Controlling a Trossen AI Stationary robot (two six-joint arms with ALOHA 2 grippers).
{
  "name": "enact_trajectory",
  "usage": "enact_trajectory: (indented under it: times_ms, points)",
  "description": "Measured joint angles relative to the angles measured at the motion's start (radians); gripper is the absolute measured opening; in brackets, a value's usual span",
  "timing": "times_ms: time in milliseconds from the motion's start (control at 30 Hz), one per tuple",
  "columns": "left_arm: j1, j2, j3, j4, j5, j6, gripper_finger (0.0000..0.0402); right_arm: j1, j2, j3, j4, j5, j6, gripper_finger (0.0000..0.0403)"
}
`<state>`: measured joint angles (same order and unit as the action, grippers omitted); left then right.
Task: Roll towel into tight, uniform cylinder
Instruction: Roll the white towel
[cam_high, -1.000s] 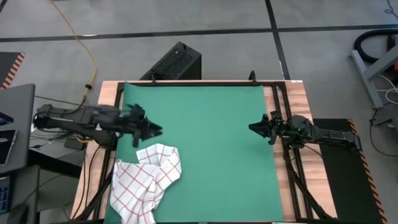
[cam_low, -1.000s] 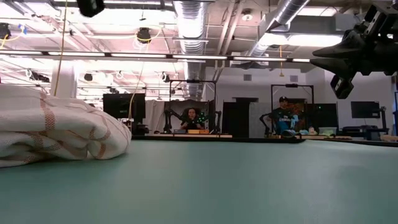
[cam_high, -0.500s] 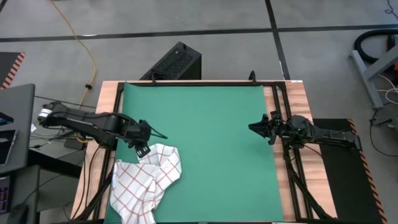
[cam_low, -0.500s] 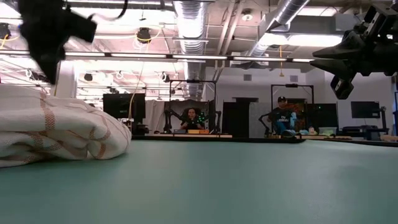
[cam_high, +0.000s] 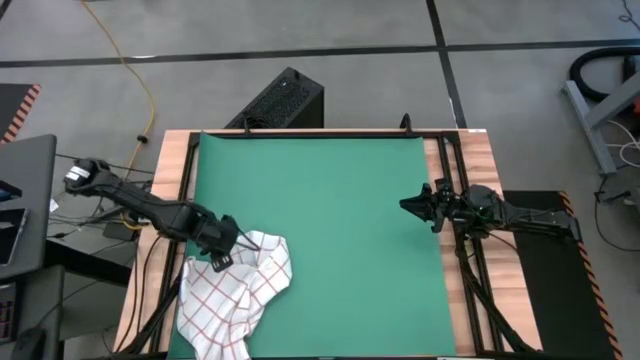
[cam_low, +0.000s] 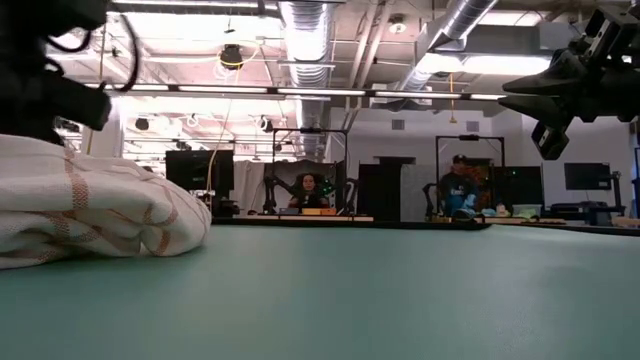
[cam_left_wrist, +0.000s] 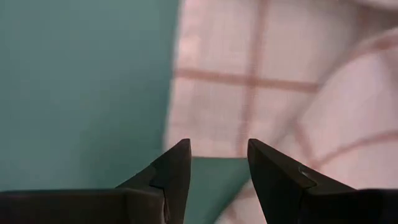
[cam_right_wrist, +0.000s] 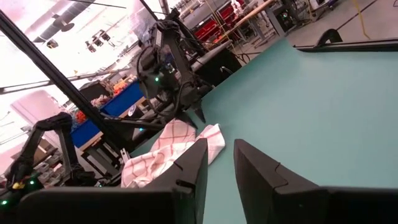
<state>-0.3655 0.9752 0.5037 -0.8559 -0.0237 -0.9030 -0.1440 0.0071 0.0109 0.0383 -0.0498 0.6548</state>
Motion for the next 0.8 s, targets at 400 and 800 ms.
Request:
enact_trajectory:
  times_ms: [400, 800]
  points:
    - [-0.079, 0.002, -0.080, -0.010, -0.088, -0.086, 0.0148, 0.000, 0.000, 0.000, 0.000, 0.000, 0.001, 0.0103]
    - [-0.079, 0.000, -0.128, 0.073, -0.062, -0.089, 0.0113, 0.000, 0.000, 0.000, -0.001, -0.001, 0.029, 0.0103]
